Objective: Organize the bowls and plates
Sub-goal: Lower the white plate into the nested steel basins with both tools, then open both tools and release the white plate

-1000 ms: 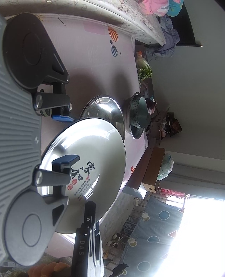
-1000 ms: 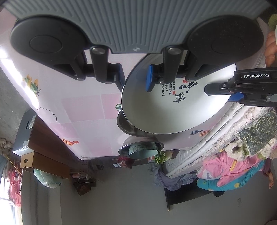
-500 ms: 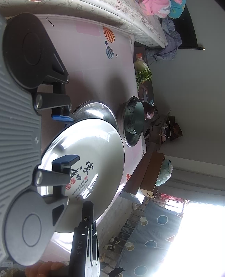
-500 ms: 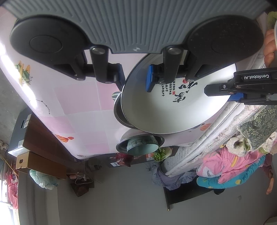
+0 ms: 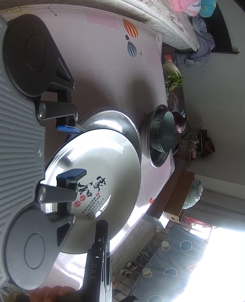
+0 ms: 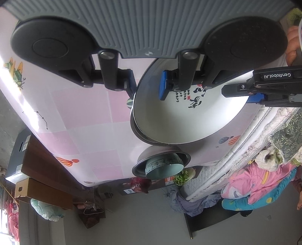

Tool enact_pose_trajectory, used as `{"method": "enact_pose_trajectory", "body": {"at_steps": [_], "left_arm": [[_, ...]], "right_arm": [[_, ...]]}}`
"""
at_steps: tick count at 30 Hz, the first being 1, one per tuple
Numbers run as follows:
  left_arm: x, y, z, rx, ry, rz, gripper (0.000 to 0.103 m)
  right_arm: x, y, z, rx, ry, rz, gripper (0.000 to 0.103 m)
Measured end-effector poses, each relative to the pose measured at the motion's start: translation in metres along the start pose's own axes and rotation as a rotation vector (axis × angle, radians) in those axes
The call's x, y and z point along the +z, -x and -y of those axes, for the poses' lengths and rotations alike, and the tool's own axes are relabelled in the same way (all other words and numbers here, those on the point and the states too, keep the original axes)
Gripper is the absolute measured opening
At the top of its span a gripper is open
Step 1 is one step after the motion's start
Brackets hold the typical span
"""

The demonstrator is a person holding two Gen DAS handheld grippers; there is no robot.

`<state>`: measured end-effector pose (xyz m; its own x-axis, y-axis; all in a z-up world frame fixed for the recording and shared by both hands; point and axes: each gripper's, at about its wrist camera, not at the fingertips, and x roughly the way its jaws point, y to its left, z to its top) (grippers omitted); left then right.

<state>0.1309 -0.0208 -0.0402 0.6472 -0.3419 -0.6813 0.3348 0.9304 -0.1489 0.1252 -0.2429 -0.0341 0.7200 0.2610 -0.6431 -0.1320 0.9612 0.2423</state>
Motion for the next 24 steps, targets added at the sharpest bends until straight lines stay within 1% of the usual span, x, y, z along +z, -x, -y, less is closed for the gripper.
{"method": "enact_pose_trajectory", "body": {"at_steps": [3, 9, 13, 15, 18, 20, 24], "left_arm": [[0.005, -0.007, -0.004, 0.01, 0.015, -0.02, 0.039], [0.016, -0.014, -0.01, 0.039, 0.013, -0.041, 0.039], [0.021, -0.018, -0.013, 0.056, 0.004, -0.046, 0.044], [0.024, -0.018, -0.013, 0.06, -0.007, -0.041, 0.045], [0.029, -0.018, -0.01, 0.041, -0.018, -0.03, 0.045], [0.032, -0.019, -0.007, 0.044, -0.029, -0.025, 0.045], [0.034, -0.019, -0.006, 0.044, -0.025, -0.022, 0.047]], "right_arm": [[0.005, -0.008, 0.0, 0.003, 0.008, -0.015, 0.025], [0.014, -0.027, 0.0, 0.01, 0.008, -0.041, 0.025], [0.018, -0.038, 0.004, 0.008, -0.005, -0.056, 0.026], [0.02, -0.04, 0.007, 0.016, -0.009, -0.046, 0.026], [0.025, -0.042, 0.008, 0.019, -0.01, -0.04, 0.027], [0.026, -0.044, 0.01, 0.026, -0.012, -0.037, 0.027], [0.029, -0.044, 0.008, 0.034, -0.01, -0.024, 0.026]]}}
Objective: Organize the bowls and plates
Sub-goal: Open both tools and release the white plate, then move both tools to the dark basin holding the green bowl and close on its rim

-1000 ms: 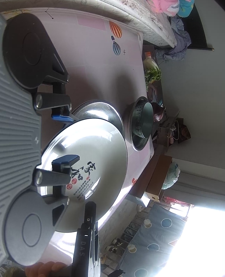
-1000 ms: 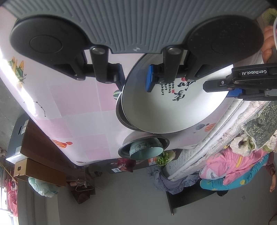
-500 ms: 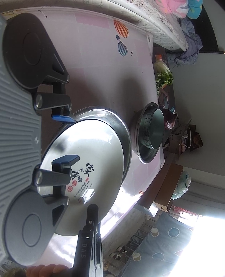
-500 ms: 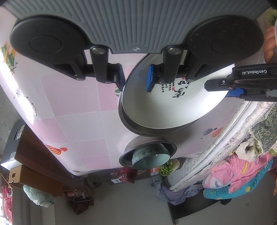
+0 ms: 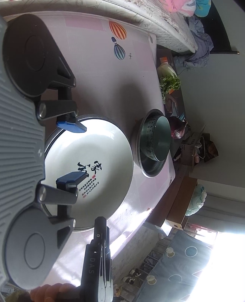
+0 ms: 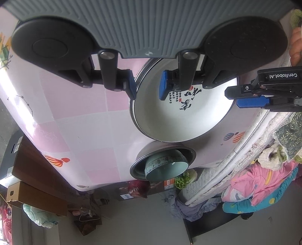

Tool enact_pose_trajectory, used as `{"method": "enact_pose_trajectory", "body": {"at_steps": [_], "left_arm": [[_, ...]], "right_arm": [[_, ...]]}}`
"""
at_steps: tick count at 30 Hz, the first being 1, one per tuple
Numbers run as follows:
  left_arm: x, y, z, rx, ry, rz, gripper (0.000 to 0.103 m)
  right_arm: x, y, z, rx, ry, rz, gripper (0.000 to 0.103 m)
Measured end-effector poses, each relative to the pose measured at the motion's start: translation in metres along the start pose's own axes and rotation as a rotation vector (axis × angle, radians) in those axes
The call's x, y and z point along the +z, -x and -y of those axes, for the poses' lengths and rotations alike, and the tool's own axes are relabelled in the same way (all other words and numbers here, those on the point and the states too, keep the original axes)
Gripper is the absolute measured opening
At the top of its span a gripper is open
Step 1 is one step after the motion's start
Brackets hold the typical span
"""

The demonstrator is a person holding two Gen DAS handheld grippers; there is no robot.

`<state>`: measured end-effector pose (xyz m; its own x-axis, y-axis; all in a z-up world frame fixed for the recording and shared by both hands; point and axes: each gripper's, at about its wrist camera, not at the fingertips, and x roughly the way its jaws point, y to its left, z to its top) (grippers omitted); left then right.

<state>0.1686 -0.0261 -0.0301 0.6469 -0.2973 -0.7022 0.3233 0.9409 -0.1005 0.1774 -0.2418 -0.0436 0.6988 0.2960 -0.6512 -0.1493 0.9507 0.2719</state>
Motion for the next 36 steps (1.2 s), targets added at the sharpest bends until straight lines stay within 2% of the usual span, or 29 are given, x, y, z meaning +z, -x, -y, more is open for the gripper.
{"method": "enact_pose_trajectory", "body": {"at_steps": [2, 6, 10, 14, 16, 19, 24, 29, 36], "left_arm": [[0.001, 0.002, 0.0, 0.002, 0.005, 0.01, 0.049], [0.002, 0.008, -0.002, 0.015, 0.008, 0.041, 0.06], [0.008, 0.012, -0.007, 0.028, 0.029, 0.051, 0.075], [0.019, 0.011, -0.015, 0.042, 0.047, 0.022, 0.079], [0.027, 0.01, -0.021, 0.037, 0.061, 0.013, 0.08], [0.044, 0.004, -0.032, 0.051, 0.094, 0.013, 0.083], [0.082, -0.021, -0.054, 0.058, 0.175, 0.01, 0.083], [0.113, -0.059, -0.072, 0.076, 0.231, -0.017, 0.082], [0.136, -0.11, -0.095, 0.058, 0.294, -0.086, 0.066]], "right_arm": [[0.0, 0.002, 0.001, 0.01, -0.007, 0.008, 0.026], [0.001, 0.01, 0.005, 0.042, -0.037, 0.029, 0.027], [0.004, 0.02, 0.009, 0.046, -0.05, 0.057, 0.03], [0.013, 0.029, 0.016, 0.041, -0.062, 0.071, 0.036], [0.02, 0.032, 0.018, 0.04, -0.061, 0.076, 0.045], [0.035, 0.033, 0.024, 0.037, -0.046, 0.083, 0.047], [0.076, 0.011, 0.045, 0.062, -0.068, 0.065, 0.047], [0.119, -0.034, 0.066, 0.089, -0.088, -0.008, 0.047], [0.152, -0.102, 0.073, 0.1, -0.095, -0.106, 0.047]]}}
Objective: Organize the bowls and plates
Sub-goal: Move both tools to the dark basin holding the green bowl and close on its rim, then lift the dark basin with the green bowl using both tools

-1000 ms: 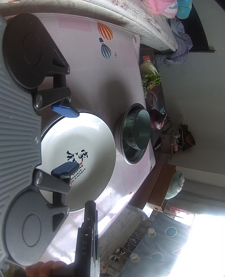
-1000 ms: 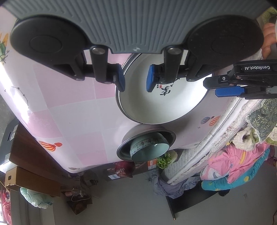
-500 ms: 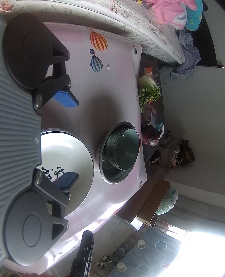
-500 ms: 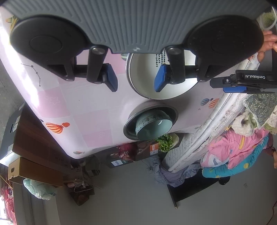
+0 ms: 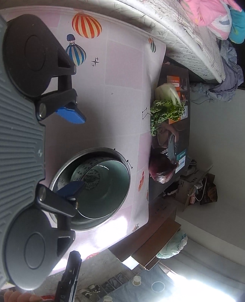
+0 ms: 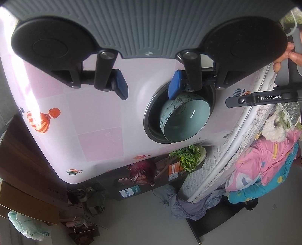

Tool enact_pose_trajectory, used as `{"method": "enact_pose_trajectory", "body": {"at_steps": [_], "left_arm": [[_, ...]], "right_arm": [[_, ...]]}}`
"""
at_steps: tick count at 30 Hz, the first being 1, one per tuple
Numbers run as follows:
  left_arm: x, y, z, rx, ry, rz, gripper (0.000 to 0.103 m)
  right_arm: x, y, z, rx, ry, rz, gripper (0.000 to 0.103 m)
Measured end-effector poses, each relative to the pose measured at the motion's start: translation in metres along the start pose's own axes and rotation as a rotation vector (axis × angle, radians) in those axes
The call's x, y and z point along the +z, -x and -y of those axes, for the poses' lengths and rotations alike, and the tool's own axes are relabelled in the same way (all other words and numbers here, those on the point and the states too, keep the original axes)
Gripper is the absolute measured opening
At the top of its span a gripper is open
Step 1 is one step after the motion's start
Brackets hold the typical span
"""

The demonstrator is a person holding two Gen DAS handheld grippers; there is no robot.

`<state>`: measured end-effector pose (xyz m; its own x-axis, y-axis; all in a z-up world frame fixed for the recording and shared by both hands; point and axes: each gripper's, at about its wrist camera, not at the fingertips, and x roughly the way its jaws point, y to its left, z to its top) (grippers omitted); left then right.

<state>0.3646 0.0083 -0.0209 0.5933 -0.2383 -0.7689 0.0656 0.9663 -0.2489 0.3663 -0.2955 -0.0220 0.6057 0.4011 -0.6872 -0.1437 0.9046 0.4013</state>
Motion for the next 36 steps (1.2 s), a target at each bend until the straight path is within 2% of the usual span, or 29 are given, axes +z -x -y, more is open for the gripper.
{"method": "enact_pose_trajectory", "body": {"at_steps": [6, 9, 11, 13, 16, 23, 26, 29, 36], "left_arm": [[0.008, -0.026, -0.005, -0.007, 0.001, -0.041, 0.06], [0.01, -0.03, -0.009, -0.033, 0.013, -0.036, 0.06], [0.013, -0.032, -0.012, -0.048, 0.033, -0.036, 0.056], [0.014, -0.033, -0.016, -0.074, 0.056, -0.039, 0.048], [0.013, -0.033, -0.022, -0.112, 0.097, -0.045, 0.041], [0.014, -0.041, -0.03, -0.171, 0.162, -0.056, 0.039], [0.015, -0.038, -0.034, -0.196, 0.193, -0.061, 0.029], [0.013, -0.029, -0.039, -0.183, 0.192, -0.048, 0.028], [0.009, -0.041, -0.035, -0.131, 0.147, -0.101, 0.028]], "right_arm": [[0.015, -0.043, 0.004, 0.007, 0.004, -0.053, 0.047], [0.018, -0.056, 0.004, 0.016, 0.003, -0.065, 0.046], [0.019, -0.064, 0.004, 0.017, 0.003, -0.073, 0.044], [0.02, -0.07, 0.002, 0.016, 0.009, -0.079, 0.037], [0.019, -0.076, 0.001, 0.018, 0.015, -0.088, 0.032], [0.016, -0.087, -0.001, 0.02, 0.009, -0.105, 0.026], [0.016, -0.086, -0.001, 0.021, 0.008, -0.103, 0.025], [0.018, -0.084, -0.002, 0.025, 0.014, -0.1, 0.025], [0.016, -0.087, -0.003, 0.022, 0.016, -0.105, 0.023]]}}
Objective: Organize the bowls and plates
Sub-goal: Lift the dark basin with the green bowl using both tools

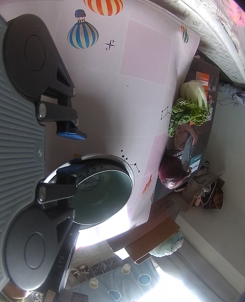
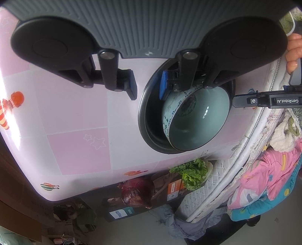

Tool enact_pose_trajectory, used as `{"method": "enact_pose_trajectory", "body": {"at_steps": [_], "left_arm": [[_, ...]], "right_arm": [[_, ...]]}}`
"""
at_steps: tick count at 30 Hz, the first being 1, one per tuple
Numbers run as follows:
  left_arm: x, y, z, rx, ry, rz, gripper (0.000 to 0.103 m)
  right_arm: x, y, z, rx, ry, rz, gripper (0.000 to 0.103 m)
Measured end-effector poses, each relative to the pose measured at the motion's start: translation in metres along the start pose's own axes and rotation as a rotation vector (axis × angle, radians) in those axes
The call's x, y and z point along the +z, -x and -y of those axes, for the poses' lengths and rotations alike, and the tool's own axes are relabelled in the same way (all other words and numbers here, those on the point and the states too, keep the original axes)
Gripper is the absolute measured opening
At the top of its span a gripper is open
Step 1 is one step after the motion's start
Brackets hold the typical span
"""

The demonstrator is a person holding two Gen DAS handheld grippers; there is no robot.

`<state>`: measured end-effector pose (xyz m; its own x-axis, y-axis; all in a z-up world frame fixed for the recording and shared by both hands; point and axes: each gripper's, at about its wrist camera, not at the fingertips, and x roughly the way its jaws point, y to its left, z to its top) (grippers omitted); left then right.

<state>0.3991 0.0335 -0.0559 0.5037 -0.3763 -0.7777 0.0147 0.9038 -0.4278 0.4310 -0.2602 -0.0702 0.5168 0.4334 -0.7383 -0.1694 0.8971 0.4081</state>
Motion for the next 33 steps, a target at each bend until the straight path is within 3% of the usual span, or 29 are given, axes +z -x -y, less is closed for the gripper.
{"method": "enact_pose_trajectory", "body": {"at_steps": [12, 18, 22, 33], "left_arm": [[0.001, -0.025, 0.008, 0.036, -0.062, -0.017, 0.03], [-0.001, -0.031, 0.011, 0.029, -0.076, -0.015, 0.025], [-0.002, -0.031, 0.014, 0.016, -0.096, -0.004, 0.015], [-0.005, -0.029, 0.015, 0.021, -0.103, 0.009, 0.015]], "right_arm": [[0.003, -0.01, -0.004, -0.008, 0.016, -0.01, 0.015], [0.002, -0.018, -0.004, -0.006, 0.01, -0.011, 0.015], [0.001, -0.02, -0.005, -0.008, 0.014, -0.001, 0.015], [-0.002, -0.018, -0.01, -0.024, 0.052, 0.018, 0.015]]}}
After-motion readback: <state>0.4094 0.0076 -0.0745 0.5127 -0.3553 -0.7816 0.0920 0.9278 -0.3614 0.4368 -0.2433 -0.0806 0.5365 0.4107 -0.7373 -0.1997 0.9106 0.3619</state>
